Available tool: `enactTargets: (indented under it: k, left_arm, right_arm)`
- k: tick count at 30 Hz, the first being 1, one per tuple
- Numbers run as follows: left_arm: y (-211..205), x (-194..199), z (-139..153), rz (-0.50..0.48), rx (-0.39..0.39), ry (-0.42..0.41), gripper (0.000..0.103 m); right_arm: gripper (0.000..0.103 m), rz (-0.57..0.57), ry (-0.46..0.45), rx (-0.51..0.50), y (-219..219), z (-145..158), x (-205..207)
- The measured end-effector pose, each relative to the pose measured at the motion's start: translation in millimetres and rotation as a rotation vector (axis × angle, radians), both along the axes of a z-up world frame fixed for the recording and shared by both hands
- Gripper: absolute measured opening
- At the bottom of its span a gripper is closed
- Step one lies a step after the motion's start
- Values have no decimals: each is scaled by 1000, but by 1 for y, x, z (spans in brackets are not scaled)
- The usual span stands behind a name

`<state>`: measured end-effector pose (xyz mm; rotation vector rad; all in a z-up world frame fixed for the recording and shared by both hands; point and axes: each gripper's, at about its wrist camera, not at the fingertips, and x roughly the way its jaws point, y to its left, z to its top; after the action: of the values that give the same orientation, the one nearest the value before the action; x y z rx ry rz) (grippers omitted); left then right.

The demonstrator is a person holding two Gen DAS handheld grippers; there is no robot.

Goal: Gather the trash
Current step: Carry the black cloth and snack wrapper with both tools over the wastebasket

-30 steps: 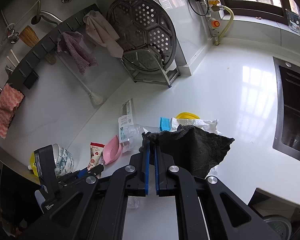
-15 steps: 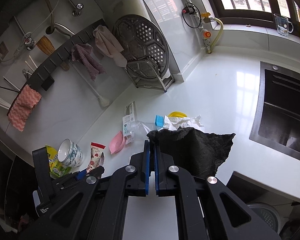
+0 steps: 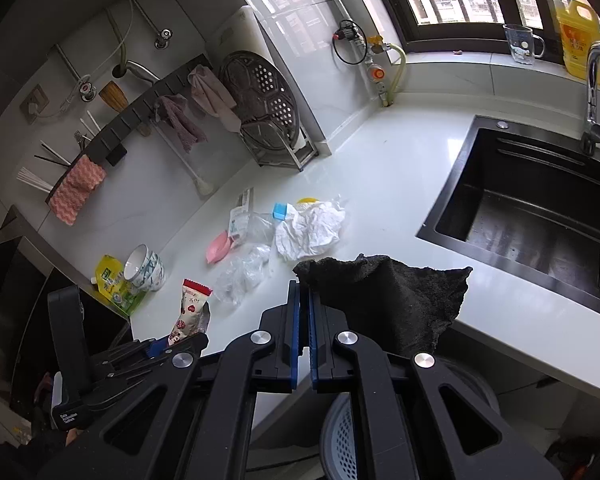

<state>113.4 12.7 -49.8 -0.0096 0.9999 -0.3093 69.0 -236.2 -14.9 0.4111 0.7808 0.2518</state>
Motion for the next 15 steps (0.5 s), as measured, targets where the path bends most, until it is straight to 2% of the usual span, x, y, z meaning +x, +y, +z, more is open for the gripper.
enactTargets:
  k: [8, 15]
  left_arm:
    - [-62, -41, -36, -56, -8, 62, 25]
    - [-96, -69, -78, -86, 33, 145, 25]
  right_arm:
    - [4, 33, 70, -36, -33, -28, -44]
    - [4, 84, 180, -29, -39, -87, -56]
